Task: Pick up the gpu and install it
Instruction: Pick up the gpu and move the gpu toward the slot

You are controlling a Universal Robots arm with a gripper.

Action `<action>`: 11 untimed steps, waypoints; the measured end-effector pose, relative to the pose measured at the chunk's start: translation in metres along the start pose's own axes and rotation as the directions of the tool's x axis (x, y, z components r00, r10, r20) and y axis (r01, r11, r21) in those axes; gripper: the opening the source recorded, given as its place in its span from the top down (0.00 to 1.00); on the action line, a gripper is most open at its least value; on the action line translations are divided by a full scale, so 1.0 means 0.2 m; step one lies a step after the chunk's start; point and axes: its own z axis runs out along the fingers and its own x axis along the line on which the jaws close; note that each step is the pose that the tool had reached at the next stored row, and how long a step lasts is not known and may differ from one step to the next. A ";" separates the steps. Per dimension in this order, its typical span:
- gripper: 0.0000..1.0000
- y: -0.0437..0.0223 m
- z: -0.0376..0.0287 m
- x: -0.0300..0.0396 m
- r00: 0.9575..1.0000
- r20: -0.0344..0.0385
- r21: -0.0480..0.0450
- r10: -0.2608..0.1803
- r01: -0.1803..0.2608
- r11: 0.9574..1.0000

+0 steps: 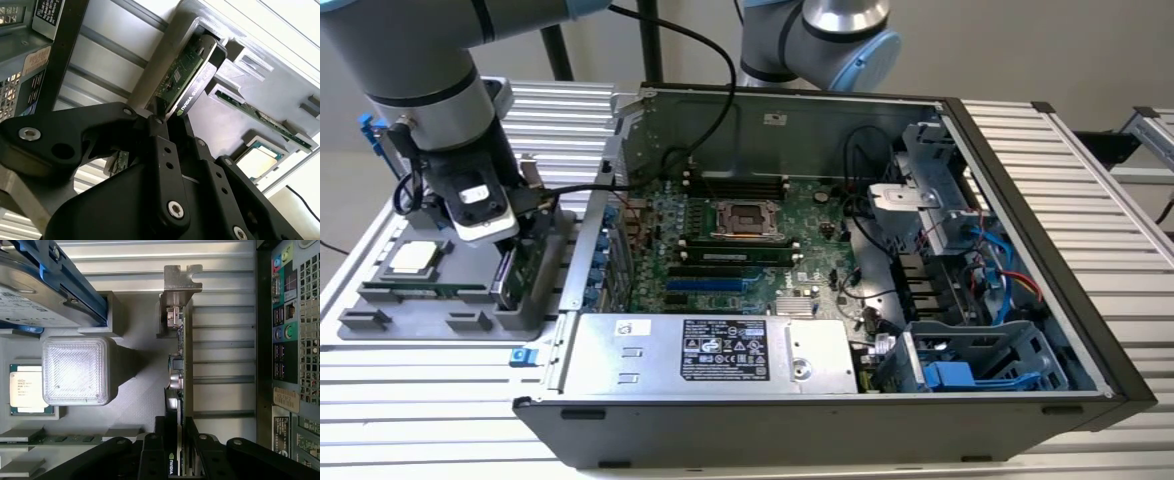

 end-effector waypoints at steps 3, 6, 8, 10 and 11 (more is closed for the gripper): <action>1.00 0.000 0.000 0.000 1.000 0.000 0.000 0.000 0.000 1.000; 1.00 0.001 0.000 0.000 1.000 0.000 0.000 0.000 0.000 1.000; 1.00 0.002 0.000 0.000 1.000 0.000 0.000 0.000 0.000 1.000; 1.00 0.002 0.000 0.000 1.000 0.000 0.000 0.000 0.000 1.000; 1.00 0.002 0.000 0.000 1.000 0.000 -0.001 0.000 0.000 1.000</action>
